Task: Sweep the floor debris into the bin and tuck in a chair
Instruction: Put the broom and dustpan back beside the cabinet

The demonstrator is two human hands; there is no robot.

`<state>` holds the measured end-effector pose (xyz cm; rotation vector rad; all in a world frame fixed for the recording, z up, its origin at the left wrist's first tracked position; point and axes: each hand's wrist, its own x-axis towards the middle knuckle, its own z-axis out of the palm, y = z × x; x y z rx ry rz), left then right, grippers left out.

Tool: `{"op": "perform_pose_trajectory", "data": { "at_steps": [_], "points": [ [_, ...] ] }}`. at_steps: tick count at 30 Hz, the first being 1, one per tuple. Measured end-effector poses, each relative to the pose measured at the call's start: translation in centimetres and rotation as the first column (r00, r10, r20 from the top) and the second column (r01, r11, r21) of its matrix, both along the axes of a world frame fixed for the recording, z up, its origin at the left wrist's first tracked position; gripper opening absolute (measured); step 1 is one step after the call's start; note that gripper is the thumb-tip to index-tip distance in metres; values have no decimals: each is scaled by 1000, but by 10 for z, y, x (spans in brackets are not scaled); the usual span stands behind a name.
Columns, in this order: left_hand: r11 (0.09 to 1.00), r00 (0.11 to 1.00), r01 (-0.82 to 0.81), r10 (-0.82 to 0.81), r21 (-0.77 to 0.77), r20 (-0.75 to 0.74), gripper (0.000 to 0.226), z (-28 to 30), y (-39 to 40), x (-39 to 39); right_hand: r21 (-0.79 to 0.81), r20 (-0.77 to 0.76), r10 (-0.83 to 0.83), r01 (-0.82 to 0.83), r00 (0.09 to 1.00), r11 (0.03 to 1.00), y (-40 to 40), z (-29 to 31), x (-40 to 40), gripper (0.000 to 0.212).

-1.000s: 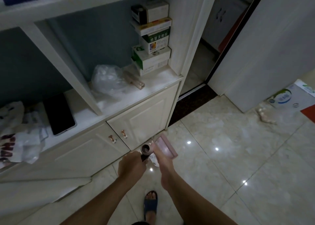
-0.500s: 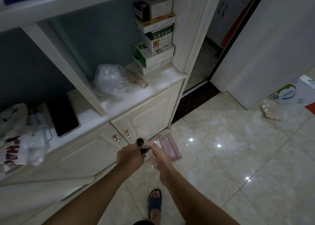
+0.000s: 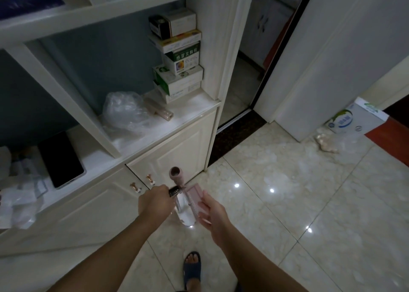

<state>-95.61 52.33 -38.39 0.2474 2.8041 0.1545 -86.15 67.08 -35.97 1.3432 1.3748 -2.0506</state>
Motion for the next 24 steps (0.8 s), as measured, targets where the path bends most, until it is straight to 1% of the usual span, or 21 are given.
{"op": "perform_pose_trajectory", "data": {
  "at_steps": [4,7,9,10,11,13,15,18,21,22,23,24],
  "points": [
    [999,998,36,-34,-39,52,27,1,-6,-1,5,14,34,-34,999,999,4,2,8,48],
    [995,991,85,-80,-42,107,34,6,-5,-4,53,42,91,-94,995,994,10,9,13,26],
    [993,987,110,-104,-39,119,37,10,-4,-6,136,50,132,-138,990,981,13,14,17,14],
    [993,986,112,-108,-26,124,37,13,-4,-6,215,43,173,-178,984,960,14,16,19,17],
    [993,985,115,-113,-11,127,37,15,-4,-6,317,45,228,-230,973,920,16,18,21,23],
    [991,984,133,-131,-3,124,35,19,-5,-5,526,92,328,-325,940,786,19,26,24,28],
    [990,983,141,-138,-12,119,35,24,-4,-2,629,143,414,-405,899,663,25,32,29,23],
    [983,982,168,-161,-74,94,41,38,-1,1,654,253,532,-548,808,521,37,42,34,17],
    [965,980,197,-194,-172,34,53,59,-3,4,652,323,576,-617,751,440,51,53,42,15],
    [960,979,199,-203,-197,-2,53,68,-1,10,654,342,578,-629,741,420,56,57,46,16],
    [956,977,200,-210,-212,-23,48,75,1,19,654,358,578,-639,734,406,62,61,51,21],
    [957,978,202,-209,-206,-11,40,83,3,32,655,367,575,-642,731,398,67,66,57,26]
  ]
}}
